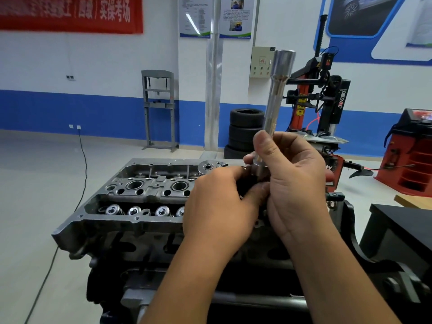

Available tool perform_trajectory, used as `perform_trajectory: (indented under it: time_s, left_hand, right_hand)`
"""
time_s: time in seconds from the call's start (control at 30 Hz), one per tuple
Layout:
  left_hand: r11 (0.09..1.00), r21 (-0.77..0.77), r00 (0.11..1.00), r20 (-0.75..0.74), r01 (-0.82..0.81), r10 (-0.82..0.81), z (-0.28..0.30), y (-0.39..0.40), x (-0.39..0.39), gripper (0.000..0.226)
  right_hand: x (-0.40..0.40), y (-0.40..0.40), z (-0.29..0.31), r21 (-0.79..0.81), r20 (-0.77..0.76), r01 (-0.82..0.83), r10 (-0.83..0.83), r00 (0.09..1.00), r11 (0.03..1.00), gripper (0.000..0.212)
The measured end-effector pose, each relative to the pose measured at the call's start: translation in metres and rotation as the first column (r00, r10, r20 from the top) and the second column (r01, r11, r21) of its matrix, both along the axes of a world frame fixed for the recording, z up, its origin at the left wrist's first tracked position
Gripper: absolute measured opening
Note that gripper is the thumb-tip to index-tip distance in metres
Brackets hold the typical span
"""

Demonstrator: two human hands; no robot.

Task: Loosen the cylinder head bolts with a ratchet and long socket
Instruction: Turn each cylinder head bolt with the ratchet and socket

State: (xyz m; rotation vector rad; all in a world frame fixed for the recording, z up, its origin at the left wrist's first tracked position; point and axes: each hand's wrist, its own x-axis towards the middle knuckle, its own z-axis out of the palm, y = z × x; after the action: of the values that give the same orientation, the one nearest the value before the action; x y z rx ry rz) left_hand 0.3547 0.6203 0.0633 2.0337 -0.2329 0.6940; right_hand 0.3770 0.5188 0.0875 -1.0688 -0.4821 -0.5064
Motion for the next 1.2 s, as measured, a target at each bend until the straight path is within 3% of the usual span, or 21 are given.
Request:
perform_trajectory:
  time_s: [0.2,0.4,0.53,0.6,0.67,0.83,0.93,1.07,1.2]
  left_hand:
    - [0.995,-0.022,0.991,-0.084,0.099,-0.1,0.0027,0.0043,0.0054,0.033]
    - [0.998,-0.05,0.999,-0.017,0.036,-0.036,-0.0016,0.0051,0.0061,0.023]
    - [0.992,-0.043,0.989,-0.077,0.119,-0.122,0.0022,0.0074,0.0054,0.031]
    - [0.99,-0.041,0.986,-0.095,0.131,-0.135,0.0028,0.009,0.0066,0.021]
    - [0.994,-0.048,0.993,-0.067,0.093,-0.096,0.0008,0.0087,0.0074,0.02]
    - [0.999,-0.03,1.0,-0.01,-0.026,0.025,-0.0002,0.0033,0.004,0.013]
    - [1.0,-0.014,1.0,-0.018,0.006,-0.007,0.0007,0.0025,0.0039,0.02]
    - [0.994,0.001,0.991,-0.072,0.113,-0.112,0.0031,0.0064,0.0058,0.017]
    - [0.997,-0.046,0.997,-0.046,0.062,-0.064,-0.0004,0.0058,0.0073,0.016]
  right_hand:
    - [0.0021,0.0019,-0.0011,-0.049,-0.028,-0.055,0.053,0.998,0.997,0.02]
    - [0.0018,-0.0004,-0.0019,-0.059,0.001,0.013,-0.013,1.0,0.998,0.023]
    - [0.0026,-0.0011,-0.0022,-0.041,-0.005,0.003,-0.003,1.0,0.999,0.029]
    - [0.0037,-0.0003,-0.0023,-0.045,-0.013,-0.025,0.024,1.0,0.999,0.018]
    - [0.0034,0.0016,-0.0019,-0.049,-0.019,-0.072,0.071,0.997,0.996,0.006]
    - [0.0008,0.0019,0.0003,-0.04,-0.006,-0.059,0.059,0.998,0.997,0.006]
    - [-0.0006,0.0004,-0.0013,-0.042,0.036,0.032,-0.031,0.999,0.999,0.017]
    - [0.0004,-0.0002,-0.0003,0.036,-0.006,-0.022,0.023,1.0,0.999,0.023]
    - [0.0002,0.0014,0.0008,0.021,-0.018,-0.05,0.05,0.999,0.999,0.033]
